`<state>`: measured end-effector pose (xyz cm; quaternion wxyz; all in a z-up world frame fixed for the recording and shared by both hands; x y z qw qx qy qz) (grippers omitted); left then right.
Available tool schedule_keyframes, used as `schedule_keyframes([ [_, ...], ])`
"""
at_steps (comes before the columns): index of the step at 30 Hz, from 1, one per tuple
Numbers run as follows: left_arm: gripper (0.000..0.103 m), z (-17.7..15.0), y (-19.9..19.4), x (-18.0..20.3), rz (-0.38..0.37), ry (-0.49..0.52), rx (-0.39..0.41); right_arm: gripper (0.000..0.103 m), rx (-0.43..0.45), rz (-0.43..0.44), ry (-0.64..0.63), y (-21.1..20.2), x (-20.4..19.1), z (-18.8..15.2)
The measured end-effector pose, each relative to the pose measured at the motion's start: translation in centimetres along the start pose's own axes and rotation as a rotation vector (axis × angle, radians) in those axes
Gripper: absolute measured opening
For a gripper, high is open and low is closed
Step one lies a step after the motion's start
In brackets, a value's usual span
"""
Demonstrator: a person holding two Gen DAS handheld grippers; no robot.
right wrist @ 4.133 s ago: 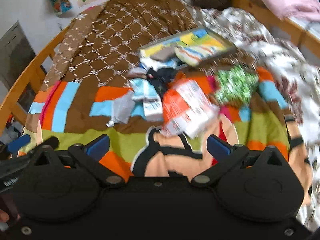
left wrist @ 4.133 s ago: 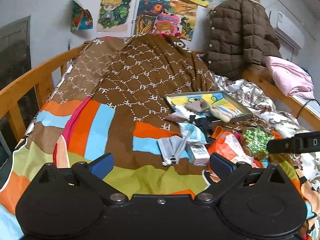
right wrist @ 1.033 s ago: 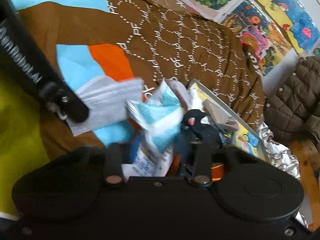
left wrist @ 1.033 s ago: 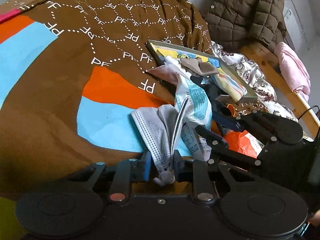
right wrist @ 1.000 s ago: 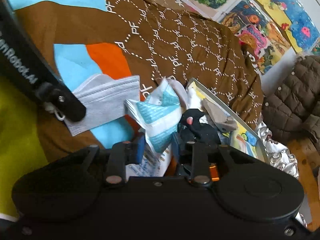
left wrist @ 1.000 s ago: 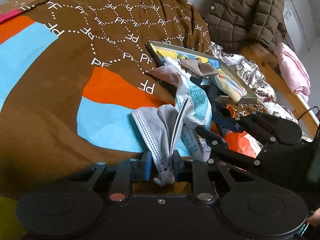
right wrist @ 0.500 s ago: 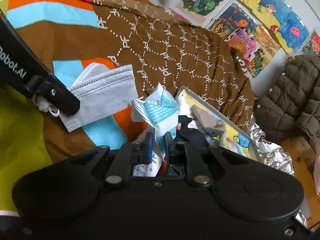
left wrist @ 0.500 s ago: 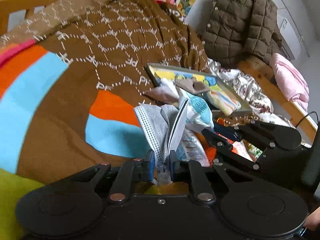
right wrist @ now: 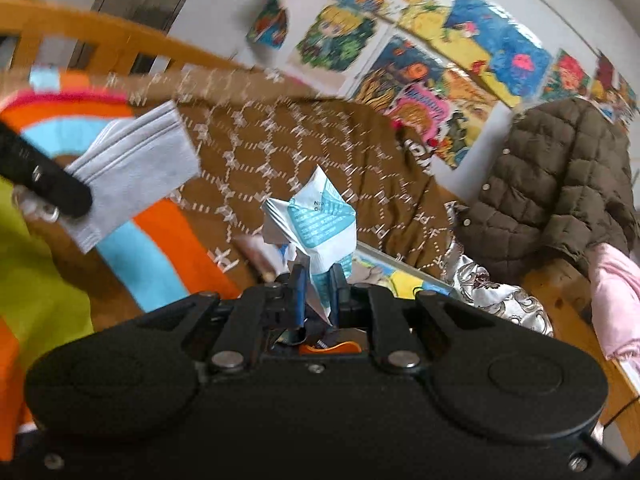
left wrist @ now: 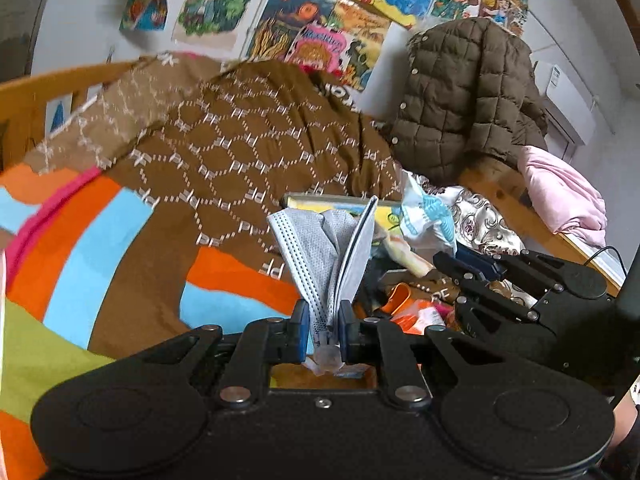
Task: Organize soft objects
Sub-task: 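Lift the mask and packet with both tools and carry them over the tray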
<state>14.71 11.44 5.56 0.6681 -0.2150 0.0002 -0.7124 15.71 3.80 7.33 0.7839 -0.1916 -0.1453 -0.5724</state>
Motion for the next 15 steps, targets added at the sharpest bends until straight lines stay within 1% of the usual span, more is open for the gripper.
schedule_keyframes([
  [4, 0.015, 1.7, 0.0, 3.3, -0.01, 0.052, 0.03, 0.006, 0.053, -0.029, 0.052, -1.0, 1.6, 0.1],
  [7, 0.015, 3.2, 1.0, 5.1, -0.013, 0.074, 0.037, 0.006, 0.092, -0.045, 0.103, -1.1, 3.3, -0.3],
  [10, 0.016, 4.9, 3.4, 6.2, 0.007, 0.068, 0.035, 0.006, 0.114, -0.062, 0.159, -0.1, 5.2, -1.4],
  [15, 0.016, 7.3, 9.8, 7.4, 0.051, 0.056, 0.036, 0.006, 0.122, -0.09, 0.229, 2.6, 8.2, -3.4],
])
Point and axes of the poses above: each gripper's, at about its wrist camera, not at the fingertips, and y roughly the way its jaws point, x to its right, z to its top, the point moved 2 cm from there along y, roughly the way its jaws point, and after that the axes turned 11 degrees about x, right-handed, at the moved point
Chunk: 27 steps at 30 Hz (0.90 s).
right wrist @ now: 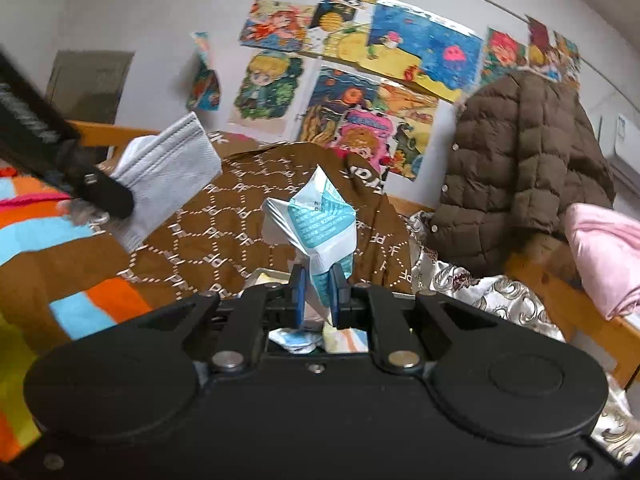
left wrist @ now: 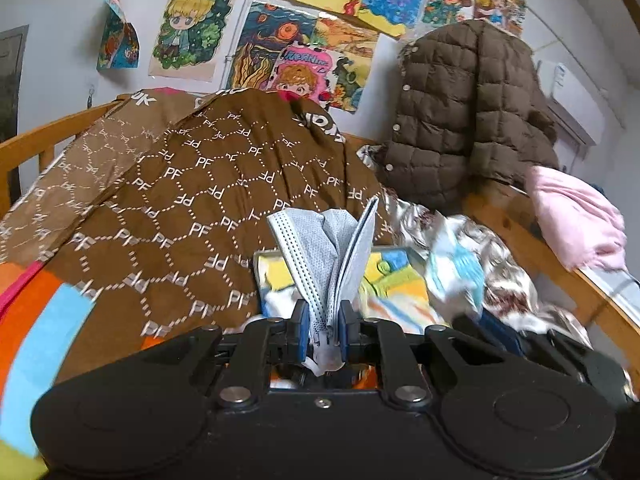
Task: Organize soft objects
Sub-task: 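Lift the mask and packet with both tools and carry them over the tray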
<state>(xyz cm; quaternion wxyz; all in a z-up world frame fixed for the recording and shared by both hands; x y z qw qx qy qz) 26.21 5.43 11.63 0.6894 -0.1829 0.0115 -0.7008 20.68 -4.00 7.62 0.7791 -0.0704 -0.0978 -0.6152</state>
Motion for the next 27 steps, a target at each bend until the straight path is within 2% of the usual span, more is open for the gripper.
schedule_keyframes([
  [4, 0.016, -0.2, 5.9, 1.5, 0.006, 0.054, -0.027, 0.006, -0.021, -0.02, 0.063, 3.5, 2.5, -1.9],
  [10, 0.016, -1.3, 14.9, 2.9, -0.015, 0.085, -0.076, 0.006, -0.078, -0.082, 0.289, 10.6, 7.1, -6.0],
  [16, 0.016, -1.7, 22.3, 4.2, -0.031, 0.112, -0.109, 0.006, -0.152, -0.111, 0.395, 16.0, 10.3, -9.9],
  [21, 0.016, -2.4, 26.5, 5.9, -0.049, 0.142, -0.155, 0.006, -0.178, -0.126, 0.503, 18.1, 13.0, -11.9],
  [27, 0.016, -4.2, 29.3, 8.3, -0.073, 0.207, -0.242, 0.006, -0.232, -0.135, 0.545, 19.8, 15.6, -15.3],
])
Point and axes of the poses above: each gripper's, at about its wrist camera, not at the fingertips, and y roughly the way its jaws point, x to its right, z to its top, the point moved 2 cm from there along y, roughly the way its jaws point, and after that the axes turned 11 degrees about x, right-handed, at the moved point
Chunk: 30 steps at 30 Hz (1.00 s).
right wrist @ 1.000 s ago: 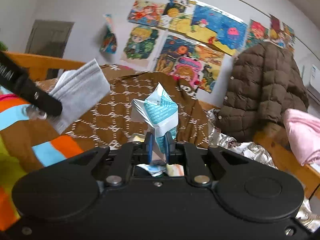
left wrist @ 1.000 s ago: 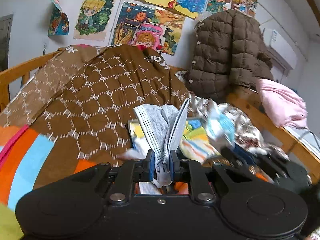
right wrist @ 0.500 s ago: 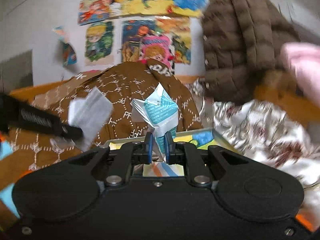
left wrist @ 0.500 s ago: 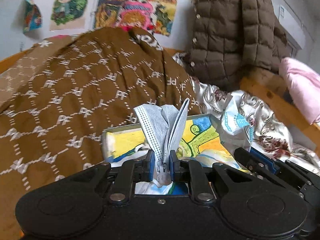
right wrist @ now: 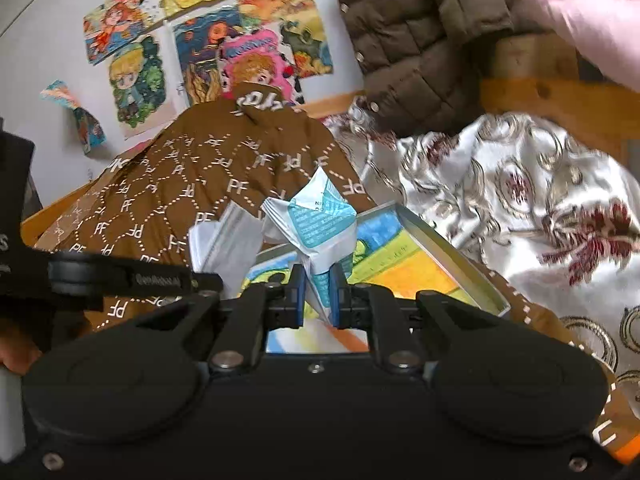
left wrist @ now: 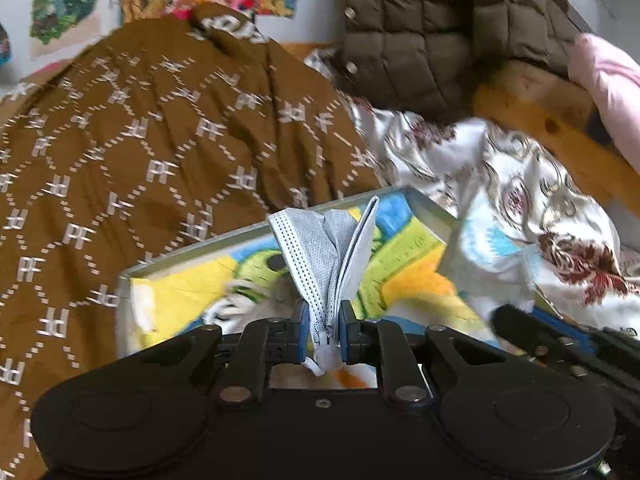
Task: Organize soft objects
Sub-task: 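Lift the mask and packet with both tools and carry them over the tray, then open both tools to drop the mask and packet into the tray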
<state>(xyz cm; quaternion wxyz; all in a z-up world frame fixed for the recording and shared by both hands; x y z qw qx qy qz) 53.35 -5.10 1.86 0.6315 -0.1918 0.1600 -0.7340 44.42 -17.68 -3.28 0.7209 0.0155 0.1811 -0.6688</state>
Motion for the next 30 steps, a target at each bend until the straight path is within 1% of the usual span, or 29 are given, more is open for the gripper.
schedule_keyframes([
  [3, 0.017, -0.5, 0.8, 0.8, -0.012, -0.022, -0.042, 0.007, -0.029, -0.008, 0.022, 1.3, 1.5, -1.1],
  [4, 0.018, -0.5, 0.9, 1.0, -0.015, -0.031, -0.047, 0.007, -0.032, -0.013, 0.028, 1.5, 2.0, -1.3],
  [5, 0.02, -0.6, 0.9, 1.1, -0.016, -0.033, -0.049, 0.008, -0.033, -0.024, 0.032, 0.4, 2.7, -1.7],
  [6, 0.021, -0.6, 0.9, 1.2, -0.013, -0.035, -0.05, 0.008, -0.037, -0.04, 0.035, 0.6, 3.0, -1.9],
  [8, 0.024, -0.5, 0.6, 1.1, -0.007, -0.036, -0.047, 0.012, -0.035, -0.054, 0.05, 0.6, 3.8, -2.0],
  [9, 0.027, -0.5, 0.4, 1.0, -0.003, -0.034, -0.046, 0.014, -0.033, -0.058, 0.053, 0.4, 3.8, -1.9],
  [11, 0.029, -0.3, 0.0, 0.8, 0.004, -0.036, -0.04, 0.022, -0.034, -0.054, 0.062, -0.1, 3.8, -1.9],
  [12, 0.034, -0.1, -0.3, 0.7, 0.004, -0.038, -0.039, 0.022, -0.034, -0.049, 0.064, -0.2, 3.6, -1.8],
  [13, 0.036, 0.0, -0.5, 0.6, 0.008, -0.04, -0.035, 0.023, -0.032, -0.044, 0.065, -0.1, 3.6, -1.7],
  [15, 0.046, 0.1, -1.0, 0.4, 0.014, -0.044, -0.026, 0.03, -0.025, -0.04, 0.064, -0.4, 3.3, -1.0],
  [16, 0.048, 0.2, -1.3, 0.4, 0.016, -0.046, -0.022, 0.036, -0.02, -0.037, 0.064, -0.6, 3.2, -0.6],
  [17, 0.052, 0.3, -1.6, 0.4, 0.018, -0.047, -0.019, 0.038, -0.014, -0.033, 0.064, -1.0, 3.0, -0.3],
  [18, 0.054, 0.4, -1.8, 0.3, 0.021, -0.05, -0.016, 0.039, -0.01, -0.028, 0.062, -1.1, 3.0, -0.1],
  [19, 0.055, 0.5, -2.1, 0.3, 0.027, -0.055, -0.012, 0.042, -0.006, -0.026, 0.059, -2.6, 2.2, 0.4],
  [20, 0.056, 0.6, -2.5, 0.2, 0.034, -0.061, -0.008, 0.044, -0.001, -0.026, 0.055, -2.8, 2.2, 0.6],
  [21, 0.058, 0.7, -2.9, 0.1, 0.039, -0.069, -0.003, 0.045, 0.003, -0.027, 0.053, -3.3, 2.0, 0.9],
  [24, 0.062, 1.1, -4.5, -0.2, 0.048, -0.079, 0.022, 0.054, 0.013, -0.028, 0.058, -4.6, 1.9, 1.6],
  [26, 0.066, 1.4, -6.2, -0.4, 0.049, -0.074, 0.055, 0.06, 0.027, -0.025, 0.066, -5.5, 1.8, 2.1],
  [30, 0.07, 2.2, -10.2, -1.0, 0.054, -0.081, 0.129, 0.065, 0.054, -0.007, 0.075, -7.9, 1.5, 3.3],
])
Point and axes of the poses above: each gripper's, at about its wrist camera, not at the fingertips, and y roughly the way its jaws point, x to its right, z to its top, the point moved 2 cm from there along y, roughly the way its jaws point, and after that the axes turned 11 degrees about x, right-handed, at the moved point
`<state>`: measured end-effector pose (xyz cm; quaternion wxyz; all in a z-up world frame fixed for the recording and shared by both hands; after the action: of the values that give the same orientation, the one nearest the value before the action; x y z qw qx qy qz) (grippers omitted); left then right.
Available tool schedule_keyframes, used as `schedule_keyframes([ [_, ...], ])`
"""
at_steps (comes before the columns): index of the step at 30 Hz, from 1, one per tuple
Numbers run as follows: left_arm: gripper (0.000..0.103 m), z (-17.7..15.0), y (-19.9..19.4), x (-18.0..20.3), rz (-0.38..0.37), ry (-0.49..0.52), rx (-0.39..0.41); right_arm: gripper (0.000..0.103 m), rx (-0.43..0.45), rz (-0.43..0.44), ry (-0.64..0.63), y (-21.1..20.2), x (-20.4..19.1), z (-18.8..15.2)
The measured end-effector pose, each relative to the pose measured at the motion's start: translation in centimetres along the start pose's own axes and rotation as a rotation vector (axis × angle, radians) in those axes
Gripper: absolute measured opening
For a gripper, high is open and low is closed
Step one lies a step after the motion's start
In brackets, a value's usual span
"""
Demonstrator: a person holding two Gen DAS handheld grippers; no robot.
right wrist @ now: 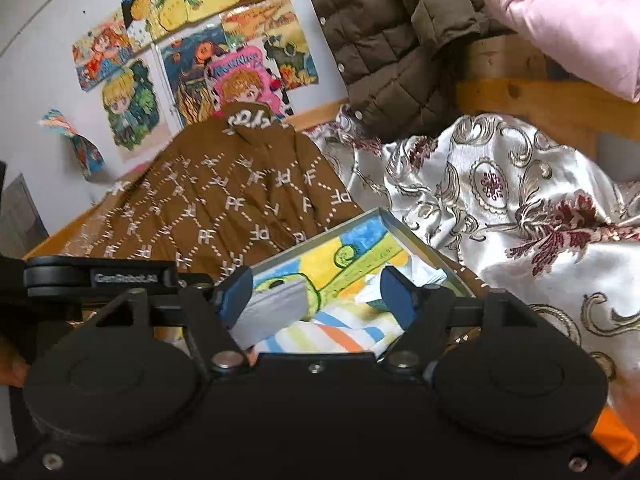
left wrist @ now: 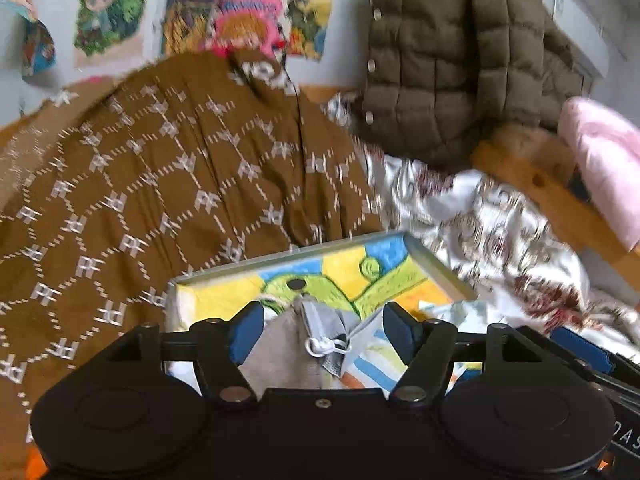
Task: Organize soft objects
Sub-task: 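Open both tools to drop the mask and packet into the tray, then withdraw both open tools back toward the remaining pile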
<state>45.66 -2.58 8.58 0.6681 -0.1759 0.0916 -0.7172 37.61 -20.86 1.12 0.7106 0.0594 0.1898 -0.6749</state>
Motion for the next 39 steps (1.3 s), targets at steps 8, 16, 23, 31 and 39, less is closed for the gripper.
schedule_keyframes([
  [8, 0.081, 1.8, -9.8, -1.1, 0.024, -0.016, 0.131, 0.079, 0.052, 0.025, 0.003, -6.3, -1.3, 3.4],
  [16, 0.088, 0.0, -19.5, -1.7, 0.024, -0.043, 0.18, 0.102, 0.121, 0.08, -0.057, -14.0, -4.1, 6.1],
  [23, 0.095, -2.3, -26.8, -2.1, 0.03, -0.059, 0.251, 0.102, 0.135, 0.086, -0.116, -20.7, -5.6, 6.1],
  [31, 0.099, -5.3, -32.6, -2.3, 0.037, -0.069, 0.301, 0.102, 0.136, 0.09, -0.13, -26.0, -6.4, 4.3],
  [39, 0.102, -10.1, -36.5, -2.9, 0.1, -0.033, 0.318, 0.102, 0.144, 0.069, -0.146, -29.9, -7.9, 1.5],
])
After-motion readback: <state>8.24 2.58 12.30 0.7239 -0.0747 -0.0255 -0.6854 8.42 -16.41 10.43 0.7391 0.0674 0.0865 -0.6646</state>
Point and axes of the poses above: each gripper's, at about its wrist camera, not at the fingertips, and y roughly the way its jaws point, x to its right, z to its top, the point moved 2 cm from there along y, roughly the way its jaws point, and after that the axes turned 11 degrees about x, right-handed, at the moved point
